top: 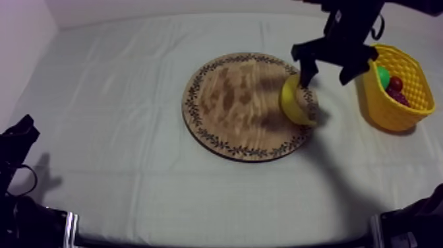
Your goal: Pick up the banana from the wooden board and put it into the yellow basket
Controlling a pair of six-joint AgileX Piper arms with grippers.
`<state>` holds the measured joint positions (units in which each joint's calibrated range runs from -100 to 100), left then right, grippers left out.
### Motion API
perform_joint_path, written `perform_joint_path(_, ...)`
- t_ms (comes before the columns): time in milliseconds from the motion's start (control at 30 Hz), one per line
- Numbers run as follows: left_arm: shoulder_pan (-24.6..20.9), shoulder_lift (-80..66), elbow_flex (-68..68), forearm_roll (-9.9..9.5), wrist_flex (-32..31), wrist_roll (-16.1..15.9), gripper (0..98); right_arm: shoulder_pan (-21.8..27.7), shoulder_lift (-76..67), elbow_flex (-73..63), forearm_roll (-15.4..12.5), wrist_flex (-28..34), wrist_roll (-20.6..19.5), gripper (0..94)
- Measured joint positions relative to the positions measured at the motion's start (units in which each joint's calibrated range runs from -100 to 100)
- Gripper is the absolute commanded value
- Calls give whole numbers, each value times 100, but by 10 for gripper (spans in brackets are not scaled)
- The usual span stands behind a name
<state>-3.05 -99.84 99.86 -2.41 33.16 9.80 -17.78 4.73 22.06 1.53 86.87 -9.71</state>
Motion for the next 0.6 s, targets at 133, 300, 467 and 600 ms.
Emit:
perform_joint_path(133, 0, 0, 0, 0, 0, 0, 1, -61, 406, 24, -49, -123, 0, 646)
perform_joint_path(300, 0, 0, 0, 0, 0, 0, 1, -115, 892, -136, -153, -240, -14, 645)
perform_joint_path(467, 0, 0, 0, 0, 0, 0, 1, -144, 1406, -391, -153, -362, -70, 639)
perform_joint_path(600, 0, 0, 0, 0, 0, 0, 1, -155, 1786, -602, -153, -442, -112, 630)
